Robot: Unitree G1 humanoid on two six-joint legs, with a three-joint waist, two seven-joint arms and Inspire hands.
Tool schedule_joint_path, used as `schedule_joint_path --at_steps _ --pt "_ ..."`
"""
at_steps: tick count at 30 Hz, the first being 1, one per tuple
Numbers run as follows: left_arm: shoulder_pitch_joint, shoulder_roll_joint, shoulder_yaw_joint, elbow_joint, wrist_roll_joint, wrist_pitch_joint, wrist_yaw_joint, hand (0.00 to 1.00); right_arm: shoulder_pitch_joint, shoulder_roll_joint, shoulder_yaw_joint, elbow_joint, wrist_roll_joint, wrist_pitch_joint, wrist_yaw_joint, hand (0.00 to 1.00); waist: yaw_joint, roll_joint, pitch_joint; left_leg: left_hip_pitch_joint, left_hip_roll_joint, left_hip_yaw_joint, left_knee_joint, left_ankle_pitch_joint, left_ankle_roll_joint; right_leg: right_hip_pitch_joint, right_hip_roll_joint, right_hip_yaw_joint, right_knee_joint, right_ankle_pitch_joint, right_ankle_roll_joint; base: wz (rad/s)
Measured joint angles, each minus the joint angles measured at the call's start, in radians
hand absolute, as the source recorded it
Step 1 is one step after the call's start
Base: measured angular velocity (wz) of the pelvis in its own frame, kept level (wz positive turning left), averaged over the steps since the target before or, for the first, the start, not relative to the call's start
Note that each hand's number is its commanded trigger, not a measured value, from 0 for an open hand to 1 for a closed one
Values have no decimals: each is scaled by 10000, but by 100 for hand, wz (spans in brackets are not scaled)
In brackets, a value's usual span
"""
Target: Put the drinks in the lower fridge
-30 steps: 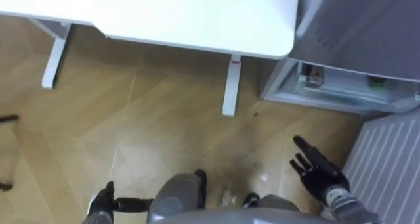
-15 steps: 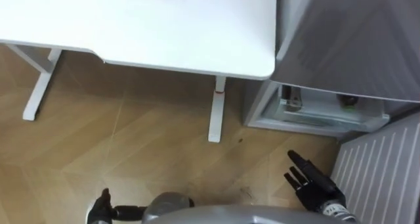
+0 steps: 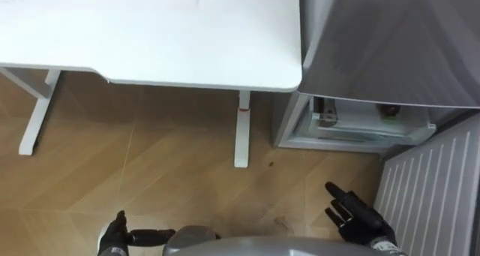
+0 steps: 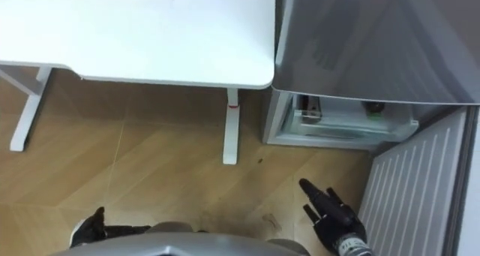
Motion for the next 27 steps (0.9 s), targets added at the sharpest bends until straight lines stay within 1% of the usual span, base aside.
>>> schedule_joint_path --at_steps 1,2,3,4,5,7,9,10,12,13,16,17,18,20,21,22,24,27 --pt "-23 -9 0 -23 69 0 7 0 31 1 -57 11 -290 6 -51 0 -20 3 6 49 5 27 -18 0 0 27 6 59 0 0 0 -10" --pt "-7 -23 -2 -34 127 6 9 0 33 0 -69 29 -755 7 -185 0 -80 20 -11 98 12 65 -40 -1 0 55 7 87 3 0 0 -11" --pt "25 -27 1 -36 157 9 10 0 29 2 -67 158 -1185 16 -247 0 -163 25 -10 136 22 106 -74 0 -1 59 9 115 12 0 0 -13" --pt "60 -27 5 -36 208 18 10 0 15 2 -75 229 -1446 30 -289 0 -169 24 -10 175 32 166 -112 6 -8 56 8 143 11 0 0 -19" --pt "59 -33 8 -39 244 41 9 0 18 -3 -127 292 -2009 55 -373 0 -199 25 -21 242 58 266 -137 6 -11 61 20 251 16 0 0 -20" --pt "24 -40 30 -36 307 94 8 0 72 3 -214 298 -2742 102 -493 0 -260 20 -52 269 75 311 -144 4 -12 55 31 316 16 1 -3 -13" --pt "-4 -94 77 26 353 106 -1 0 185 8 -296 409 -3474 116 -654 0 -294 33 -45 352 85 379 -174 6 -14 75 34 368 17 9 -15 -10" --pt "-3 -113 128 36 431 107 -16 0 185 9 -310 502 -3609 118 -669 0 -296 34 -44 385 90 410 -190 7 -15 89 33 389 18 10 -17 -13" --pt "3 -177 326 100 539 120 -50 0 192 21 -458 713 -4007 124 -745 0 -296 32 -73 431 106 482 -204 7 -15 90 33 438 21 14 -23 -11" --pt "-11 -190 384 136 586 126 -51 0 172 20 -492 722 -4102 123 -751 0 -296 32 -72 437 116 515 -198 7 -15 82 33 447 19 18 -28 -11" --pt "-41 -237 726 236 1142 272 -81 0 131 38 -820 722 -4949 126 -949 0 -343 -5 -77 484 131 590 -192 8 -15 79 41 528 21 29 -41 -8" --pt "-39 -238 800 287 1337 319 -83 0 37 55 -1006 733 -5437 127 -1042 0 -392 -12 -79 493 131 591 -190 8 -15 89 43 546 21 33 -37 0" --pt "-43 -239 847 330 1420 322 -97 0 -37 62 -1074 738 -5692 125 -1085 0 -441 -15 -79 493 130 593 -193 9 -14 91 43 550 20 35 -36 0" --pt "-100 -241 1074 398 1936 356 -208 0 -214 79 -1316 596 -6631 109 -1275 0 -483 -16 -94 487 131 621 -200 9 -13 86 43 581 15 40 -32 -2" --pt "-115 -240 1099 396 2046 355 -218 0 -232 78 -1323 589 -6782 100 -1340 0 -485 -47 -83 487 133 635 -201 9 -13 80 47 607 14 40 -32 -5" --pt "-143 -239 1100 396 2176 354 -217 0 -373 79 -1314 574 -7141 91 -1487 0 -476 -20 -96 487 140 671 -202 9 -13 61 53 652 11 41 -31 -7" --pt "-239 -240 1102 403 2405 353 -213 0 -503 84 -1315 574 -7774 -13 -1773 0 -473 -11 -98 494 141 703 -188 9 -13 52 52 684 -16 41 -29 -5" --pt "-393 -241 1092 401 2592 326 -214 0 -617 89 -1313 565 -8292 -154 -2072 0 -473 11 -99 499 140 749 -230 9 -13 40 59 753 -154 44 -24 -5"
